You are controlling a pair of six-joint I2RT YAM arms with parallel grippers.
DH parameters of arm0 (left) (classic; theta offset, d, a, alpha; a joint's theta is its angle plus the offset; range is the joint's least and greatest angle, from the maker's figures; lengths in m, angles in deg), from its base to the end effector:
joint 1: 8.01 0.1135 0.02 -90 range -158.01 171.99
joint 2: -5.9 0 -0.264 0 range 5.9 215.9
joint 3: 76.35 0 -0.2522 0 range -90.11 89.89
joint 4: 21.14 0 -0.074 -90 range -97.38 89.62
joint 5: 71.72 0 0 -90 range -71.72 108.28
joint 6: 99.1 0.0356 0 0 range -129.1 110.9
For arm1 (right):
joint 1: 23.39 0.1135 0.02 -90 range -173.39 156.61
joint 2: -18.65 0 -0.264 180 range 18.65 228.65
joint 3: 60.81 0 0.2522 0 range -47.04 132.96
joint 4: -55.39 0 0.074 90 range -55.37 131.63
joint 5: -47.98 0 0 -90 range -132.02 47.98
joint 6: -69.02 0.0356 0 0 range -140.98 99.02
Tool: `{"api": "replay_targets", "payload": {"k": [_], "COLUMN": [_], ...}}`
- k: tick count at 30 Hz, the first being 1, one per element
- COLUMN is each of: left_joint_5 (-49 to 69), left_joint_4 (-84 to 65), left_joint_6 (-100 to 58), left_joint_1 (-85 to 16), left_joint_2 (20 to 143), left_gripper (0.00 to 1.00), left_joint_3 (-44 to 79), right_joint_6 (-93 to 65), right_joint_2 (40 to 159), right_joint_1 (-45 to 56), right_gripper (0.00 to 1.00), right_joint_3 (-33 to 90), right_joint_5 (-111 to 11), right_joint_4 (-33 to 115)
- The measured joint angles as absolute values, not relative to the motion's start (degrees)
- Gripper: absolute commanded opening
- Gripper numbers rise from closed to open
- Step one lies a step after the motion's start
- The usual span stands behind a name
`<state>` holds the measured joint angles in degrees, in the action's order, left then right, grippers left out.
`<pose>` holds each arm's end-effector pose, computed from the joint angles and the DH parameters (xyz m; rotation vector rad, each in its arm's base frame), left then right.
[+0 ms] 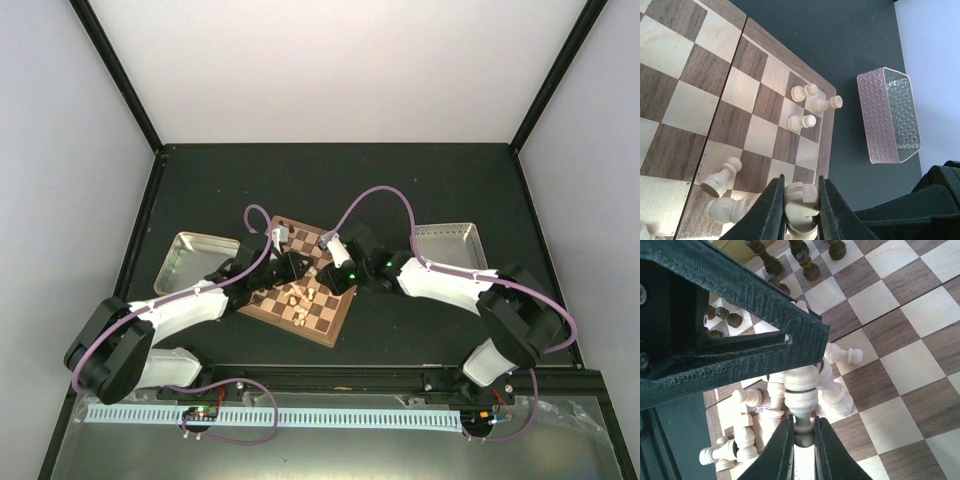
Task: Set up the chess pieces on the board
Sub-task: Pick up the chess piece from the chessboard, then place the chess piece on the chessboard.
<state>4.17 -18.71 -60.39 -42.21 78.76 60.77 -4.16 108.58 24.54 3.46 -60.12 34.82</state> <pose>0.2038 -0.1490 0.1816 -0.1898 2.3320 -1.0830 0.2073 0.2461 0.1904 -0.8303 2.3821 0.8802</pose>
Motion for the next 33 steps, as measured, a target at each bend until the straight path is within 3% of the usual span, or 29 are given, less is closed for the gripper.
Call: {"api": "replay_targets", "payload": {"k": [8,24,33], "left_joint_5": [6.78,8.83,9.07], "left_joint_4": [-18.01,-16.94,-16.77], "left_joint_6": [-58.79,-56.41,-56.06], "left_joint_1": [-42.21,-42.21,-42.21], "left_joint_2": [78.76,78.78,78.76], "left_gripper": [0.04,0.04,0.04], "left_joint_3": [60.77,60.77,60.79], "right_joint_6": [-2.04,3.27,4.51], "right_joint_2": [108.58,116.25,119.33], "right_joint_1": [24.54,24.54,24.54], "right_gripper": [0.04,0.13,0.21], "right_joint_3": [3.57,20.13,24.92], "right_joint_5": [-56.21,-51.23,-51.25], "right_joint_4": [29.29,-4.85,-9.79]}}
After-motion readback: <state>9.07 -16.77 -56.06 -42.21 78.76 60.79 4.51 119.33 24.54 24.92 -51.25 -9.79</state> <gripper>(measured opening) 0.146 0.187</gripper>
